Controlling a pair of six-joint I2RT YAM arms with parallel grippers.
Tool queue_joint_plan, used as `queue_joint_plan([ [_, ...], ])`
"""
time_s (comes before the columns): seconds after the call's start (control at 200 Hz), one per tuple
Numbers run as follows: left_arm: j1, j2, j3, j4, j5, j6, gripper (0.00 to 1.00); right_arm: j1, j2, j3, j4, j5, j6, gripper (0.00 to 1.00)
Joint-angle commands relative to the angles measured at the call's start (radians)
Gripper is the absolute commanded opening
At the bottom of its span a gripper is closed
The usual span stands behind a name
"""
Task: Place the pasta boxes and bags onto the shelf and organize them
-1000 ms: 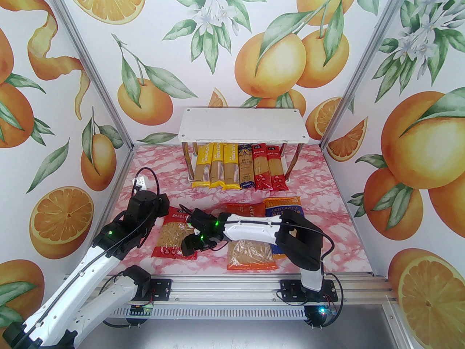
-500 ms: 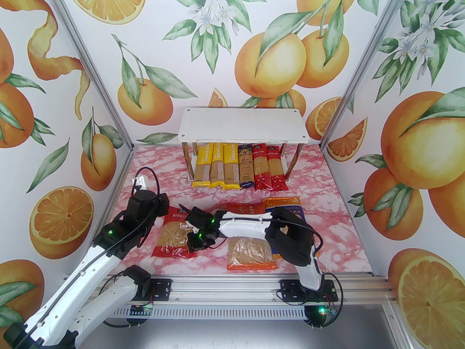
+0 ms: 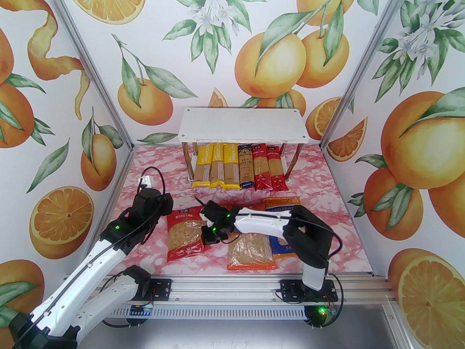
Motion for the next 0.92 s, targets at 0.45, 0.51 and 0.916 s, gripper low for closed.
queue_joint_plan([
  [0.45,-0.022,0.069,-0.084,-0.019,0.088,-0.043,0.37,-0.087,-0.208,-0.066,-0.206,0.186,-0.152,0.44],
  [0.51,-0.030,0.077,-0.102,-0.029,0.094,-0.054,0.37,-0.067,-0.235,-0.031,-0.210,0.207,-0.172,0.58],
  [0.916,-0.053,0.006,-0.213,0.030,0.125,-0.148,0.74,0.107,-0.123,0.215,-0.252,0.458,-0.168,0.91],
])
